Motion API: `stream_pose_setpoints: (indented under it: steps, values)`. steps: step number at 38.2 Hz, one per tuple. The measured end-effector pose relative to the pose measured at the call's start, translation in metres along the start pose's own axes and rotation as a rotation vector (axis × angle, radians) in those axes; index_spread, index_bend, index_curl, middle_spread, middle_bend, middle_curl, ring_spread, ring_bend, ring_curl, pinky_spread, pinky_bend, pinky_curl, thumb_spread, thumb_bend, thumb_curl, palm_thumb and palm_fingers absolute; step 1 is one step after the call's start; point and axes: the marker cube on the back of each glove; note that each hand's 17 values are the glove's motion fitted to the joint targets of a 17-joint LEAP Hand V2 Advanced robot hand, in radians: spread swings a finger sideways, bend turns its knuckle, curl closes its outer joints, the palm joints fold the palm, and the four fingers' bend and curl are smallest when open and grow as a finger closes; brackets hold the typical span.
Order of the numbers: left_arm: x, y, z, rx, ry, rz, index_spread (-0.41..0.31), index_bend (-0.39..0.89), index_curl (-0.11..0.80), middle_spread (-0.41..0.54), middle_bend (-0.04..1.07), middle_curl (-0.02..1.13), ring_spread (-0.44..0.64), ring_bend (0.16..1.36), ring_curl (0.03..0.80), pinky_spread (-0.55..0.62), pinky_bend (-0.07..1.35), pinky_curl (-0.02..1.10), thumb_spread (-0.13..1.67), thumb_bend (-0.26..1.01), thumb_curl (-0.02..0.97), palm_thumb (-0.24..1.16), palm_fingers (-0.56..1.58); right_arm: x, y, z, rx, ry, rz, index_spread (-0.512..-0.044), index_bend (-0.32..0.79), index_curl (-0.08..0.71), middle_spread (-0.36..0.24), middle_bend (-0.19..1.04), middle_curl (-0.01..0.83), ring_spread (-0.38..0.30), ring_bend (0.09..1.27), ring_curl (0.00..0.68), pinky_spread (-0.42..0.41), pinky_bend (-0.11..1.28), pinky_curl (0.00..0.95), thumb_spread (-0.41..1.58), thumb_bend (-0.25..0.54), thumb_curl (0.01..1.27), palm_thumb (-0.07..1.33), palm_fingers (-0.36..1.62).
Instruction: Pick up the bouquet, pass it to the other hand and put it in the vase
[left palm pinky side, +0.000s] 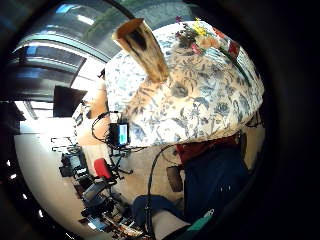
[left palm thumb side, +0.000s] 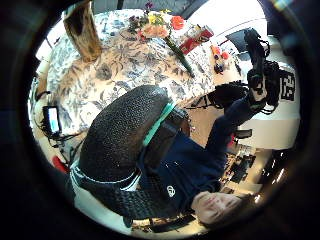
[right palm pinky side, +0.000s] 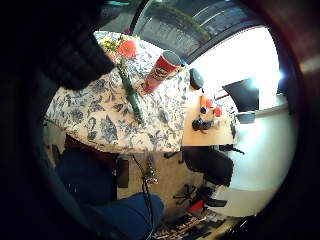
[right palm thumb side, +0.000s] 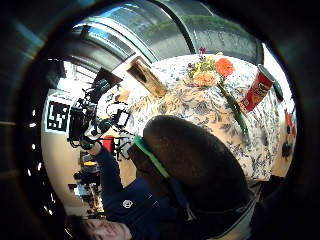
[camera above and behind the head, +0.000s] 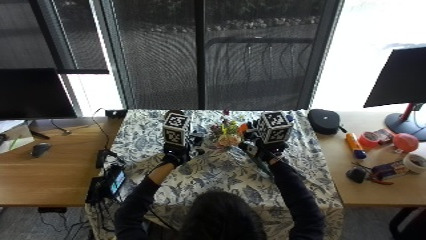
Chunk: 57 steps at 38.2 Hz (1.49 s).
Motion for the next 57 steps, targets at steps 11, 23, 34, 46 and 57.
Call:
stream_pose_setpoints:
  steps: [11,23,34,46,57]
  values:
    - [-0.004,-0.01,0.005,-0.014,-0.006,-0.023,-0.037,0.16,0.141,0.159,0.18,0.14,0.26,0.5,0.17,0.31,0.31,0.16,0.84,0.0,0.105,0.09,0.25,0.006,-0.009,-0.005,0.023,-0.012,-0.016,-0.326,0.12,0.102,-0.019,0.21,0.14,0.07,0.41,0.161,0.181,0.44,0.202,0.92,0.101,0.1,0.23,0.25]
    - [-0.005,-0.018,0.019,-0.037,0.022,-0.046,-0.039,0.16,0.214,0.181,0.18,0.2,0.3,0.53,0.205,0.35,0.31,0.21,1.0,-0.02,0.167,0.09,0.24,0.027,-0.022,0.008,-0.057,-0.016,0.047,-0.352,0.13,0.146,-0.014,0.22,0.213,0.081,0.44,0.202,0.205,0.43,0.249,1.11,0.048,0.15,0.24,0.24]
    - [0.0,-0.014,0.009,-0.007,0.037,-0.038,-0.039,0.16,0.256,0.186,0.18,0.24,0.31,0.53,0.224,0.36,0.31,0.25,1.04,-0.02,0.203,0.08,0.22,0.046,-0.044,0.008,-0.064,-0.03,0.127,-0.356,0.12,0.168,-0.01,0.23,0.257,0.084,0.46,0.228,0.211,0.43,0.278,1.16,0.002,0.19,0.26,0.25]
    - [0.004,-0.019,0.013,0.112,0.046,-0.012,-0.039,0.16,0.28,0.188,0.18,0.27,0.31,0.54,0.239,0.36,0.31,0.27,1.05,-0.02,0.234,0.08,0.2,0.098,-0.098,0.042,-0.157,-0.09,0.333,-0.329,0.08,0.151,-0.013,0.2,0.28,0.113,0.55,0.27,0.241,0.55,0.329,1.18,-0.015,0.22,0.27,0.36]
    - [0.014,-0.01,0.022,0.18,0.047,0.048,-0.036,0.16,0.295,0.188,0.18,0.29,0.31,0.54,0.25,0.36,0.31,0.29,1.06,-0.02,0.252,0.07,0.2,0.083,-0.046,0.053,-0.271,-0.137,0.418,-0.223,0.08,0.158,-0.018,0.25,0.331,0.002,0.64,0.321,0.177,0.58,0.348,1.13,-0.01,0.26,0.36,0.6]
